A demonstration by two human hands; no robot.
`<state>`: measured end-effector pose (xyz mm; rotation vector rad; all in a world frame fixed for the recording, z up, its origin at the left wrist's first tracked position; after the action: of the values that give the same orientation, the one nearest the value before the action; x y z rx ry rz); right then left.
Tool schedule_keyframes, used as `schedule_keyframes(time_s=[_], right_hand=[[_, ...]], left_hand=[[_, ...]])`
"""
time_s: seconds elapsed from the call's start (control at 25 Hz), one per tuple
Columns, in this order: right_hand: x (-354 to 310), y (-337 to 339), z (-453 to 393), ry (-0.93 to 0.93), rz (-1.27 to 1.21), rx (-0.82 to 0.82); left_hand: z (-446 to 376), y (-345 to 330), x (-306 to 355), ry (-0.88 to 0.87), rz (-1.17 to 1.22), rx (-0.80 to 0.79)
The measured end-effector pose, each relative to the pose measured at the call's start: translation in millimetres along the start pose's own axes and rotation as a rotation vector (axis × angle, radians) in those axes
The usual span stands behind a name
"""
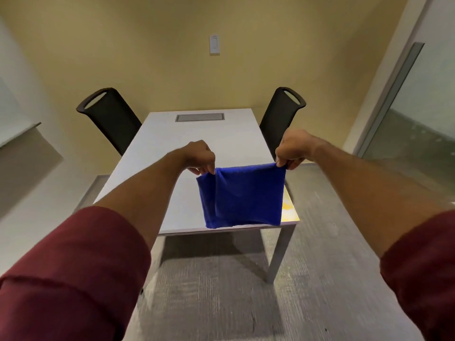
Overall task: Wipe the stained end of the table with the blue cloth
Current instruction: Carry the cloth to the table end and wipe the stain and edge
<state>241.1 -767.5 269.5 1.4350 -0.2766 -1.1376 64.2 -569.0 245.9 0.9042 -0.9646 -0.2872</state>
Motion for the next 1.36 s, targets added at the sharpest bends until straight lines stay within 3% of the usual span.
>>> schedule_keyframes(time_s=[0.48,0.96,1.36], right_hand=[[84.2,-22.6,-92.4,-0.044,0.034,-0.12],[113.0,-40.8,-216.3,-0.171,0.113,-0.493],[152.1,-107.5,-350.9,-0.036,0.161,-0.35]], left_hand=[[-95.4,-82.3,10.2,0.038,-0.018,-0.079],[-204.1,-118.0,-5.5,0.154,0.013,-0.286],[-325.6,-167.6,-36.7,0.193,-0.031,-0.072]])
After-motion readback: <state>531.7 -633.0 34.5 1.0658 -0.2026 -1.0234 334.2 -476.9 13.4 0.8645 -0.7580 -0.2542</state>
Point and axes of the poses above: each hand's wrist, its own z-axis away from the middle knuckle, its own y-axis out of the back of the hand, x = y × z, the point moved 1 cm from there along -z, towards the middle knuckle, and after that the axes turned 1 degree about -y, right-handed, at the moved point
